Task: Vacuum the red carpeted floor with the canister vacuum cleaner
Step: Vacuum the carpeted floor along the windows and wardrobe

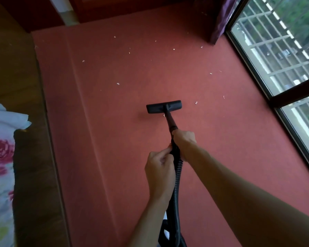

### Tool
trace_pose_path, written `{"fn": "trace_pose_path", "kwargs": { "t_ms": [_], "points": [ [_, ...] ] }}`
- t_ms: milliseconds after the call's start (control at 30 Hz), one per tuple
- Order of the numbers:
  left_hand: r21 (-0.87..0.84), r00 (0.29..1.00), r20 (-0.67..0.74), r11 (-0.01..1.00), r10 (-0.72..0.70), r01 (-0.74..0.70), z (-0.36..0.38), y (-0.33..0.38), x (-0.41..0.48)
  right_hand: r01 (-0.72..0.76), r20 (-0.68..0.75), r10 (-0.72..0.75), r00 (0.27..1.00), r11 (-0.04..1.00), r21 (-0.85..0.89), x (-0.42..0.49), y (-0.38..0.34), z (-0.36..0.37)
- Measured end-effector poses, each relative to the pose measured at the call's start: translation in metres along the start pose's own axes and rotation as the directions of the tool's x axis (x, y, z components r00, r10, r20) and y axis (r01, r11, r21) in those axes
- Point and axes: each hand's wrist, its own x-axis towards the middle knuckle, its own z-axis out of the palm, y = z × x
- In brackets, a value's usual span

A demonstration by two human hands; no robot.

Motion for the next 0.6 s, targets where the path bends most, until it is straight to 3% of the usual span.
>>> {"fn": "trace_pose_path", "kwargs": {
  "t_ms": [300, 600],
  "points": [
    [0.138, 0.999, -0.030, 0.990, -0.033, 0.037, -0.006, -0.016, 0.012, -0.137, -0.031, 0.136, 0.990, 0.989, -0.054, 0.005, 0.024, 0.009],
    [0.196, 0.992, 0.126, 0.981, -0.014, -0.011, -0.031, -0.011, 0.058, -0.126, -0.109, 0.119, 0.987, 0.990, -0.058, 0.020, 0.000, 0.052]
  ]
}}
